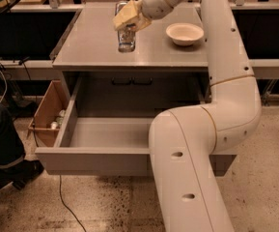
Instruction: Place redbull can into top drawer
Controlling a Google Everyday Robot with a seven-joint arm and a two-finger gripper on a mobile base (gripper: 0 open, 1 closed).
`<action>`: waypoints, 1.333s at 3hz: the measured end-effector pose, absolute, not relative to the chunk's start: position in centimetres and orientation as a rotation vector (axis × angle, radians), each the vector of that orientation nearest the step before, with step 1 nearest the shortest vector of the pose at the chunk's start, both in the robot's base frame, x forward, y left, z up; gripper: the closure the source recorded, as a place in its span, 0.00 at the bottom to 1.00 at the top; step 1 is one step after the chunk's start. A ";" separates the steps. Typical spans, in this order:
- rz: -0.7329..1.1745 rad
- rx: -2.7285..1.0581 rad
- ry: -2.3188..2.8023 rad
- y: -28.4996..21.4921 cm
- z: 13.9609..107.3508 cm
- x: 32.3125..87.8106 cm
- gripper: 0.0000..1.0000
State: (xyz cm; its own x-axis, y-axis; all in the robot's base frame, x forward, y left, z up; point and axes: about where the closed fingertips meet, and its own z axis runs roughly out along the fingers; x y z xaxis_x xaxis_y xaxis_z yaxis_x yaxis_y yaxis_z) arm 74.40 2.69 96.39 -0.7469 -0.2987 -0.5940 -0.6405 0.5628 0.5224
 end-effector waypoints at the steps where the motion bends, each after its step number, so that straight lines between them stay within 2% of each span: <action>1: 1.065 -0.744 2.477 3.0 95.1 72.9 1.00; 4: 1.165 -0.427 2.747 -1.0 93.0 70.3 1.00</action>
Offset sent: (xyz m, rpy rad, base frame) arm -0.0841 -0.0399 -0.0296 -0.1974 0.4301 0.0254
